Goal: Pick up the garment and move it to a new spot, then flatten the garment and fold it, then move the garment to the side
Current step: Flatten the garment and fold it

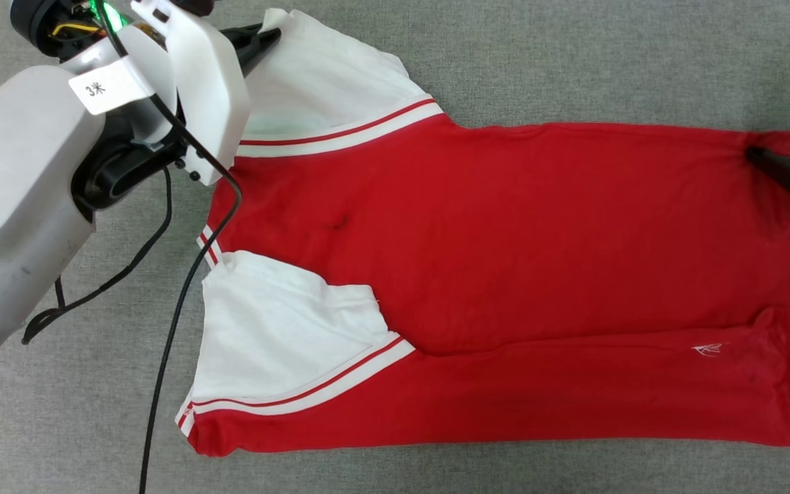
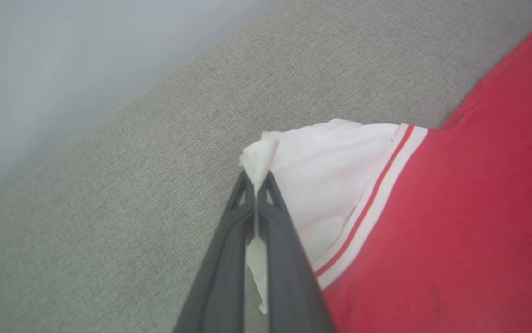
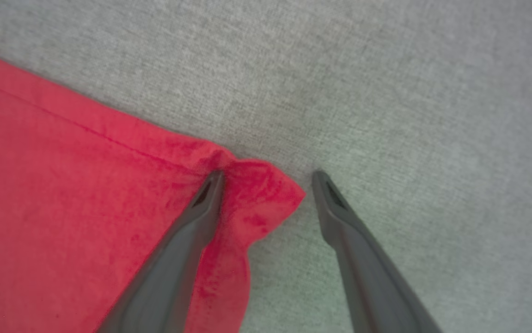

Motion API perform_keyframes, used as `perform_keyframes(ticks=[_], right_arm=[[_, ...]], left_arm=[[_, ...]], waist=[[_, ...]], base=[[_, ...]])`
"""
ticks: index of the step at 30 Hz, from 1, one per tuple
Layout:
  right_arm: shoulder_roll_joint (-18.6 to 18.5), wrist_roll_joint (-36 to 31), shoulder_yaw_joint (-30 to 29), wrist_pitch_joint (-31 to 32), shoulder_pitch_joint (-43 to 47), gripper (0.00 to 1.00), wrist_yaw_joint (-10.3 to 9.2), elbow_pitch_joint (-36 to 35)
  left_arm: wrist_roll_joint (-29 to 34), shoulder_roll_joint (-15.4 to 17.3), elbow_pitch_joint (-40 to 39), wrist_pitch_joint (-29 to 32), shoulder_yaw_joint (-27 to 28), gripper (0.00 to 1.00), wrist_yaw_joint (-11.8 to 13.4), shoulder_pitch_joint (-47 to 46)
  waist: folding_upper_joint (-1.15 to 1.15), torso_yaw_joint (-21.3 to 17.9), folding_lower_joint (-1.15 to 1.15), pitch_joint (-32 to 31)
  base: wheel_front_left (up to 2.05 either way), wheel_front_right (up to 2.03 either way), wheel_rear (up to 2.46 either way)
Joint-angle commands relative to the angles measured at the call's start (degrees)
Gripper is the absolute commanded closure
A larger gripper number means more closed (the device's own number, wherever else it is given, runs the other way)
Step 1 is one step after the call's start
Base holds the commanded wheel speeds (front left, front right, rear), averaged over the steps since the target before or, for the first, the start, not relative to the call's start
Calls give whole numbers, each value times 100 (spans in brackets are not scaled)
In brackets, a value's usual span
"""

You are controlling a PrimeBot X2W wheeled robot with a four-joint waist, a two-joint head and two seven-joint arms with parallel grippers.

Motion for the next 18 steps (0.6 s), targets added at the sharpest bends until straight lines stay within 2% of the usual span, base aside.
perform_keyframes(ticks=[1,3,9,18], right_arm=[[198,89,346,91,394,0,19,226],[161,122,385,-135,321,100,19,245],[110,195,327,-1073,52,100,8,287],[28,439,514,-2237,511,100,8,136]], left_arm=[[5,-5,23,-38,-13,100,-23,-2],[-12,30,63,-79,-15,100,-20,34],[-55,84,200,-297,-25,100,-32,213],[-175,288,-13,-645,-103,100,123,946]], waist=[[0,-8,1,-7],[0,-25,1,-38],[0,-80,1,-330],[0,-115,1,-1053]], base=[[0,0,0],[0,0,0],[0,0,0],[0,0,0]])
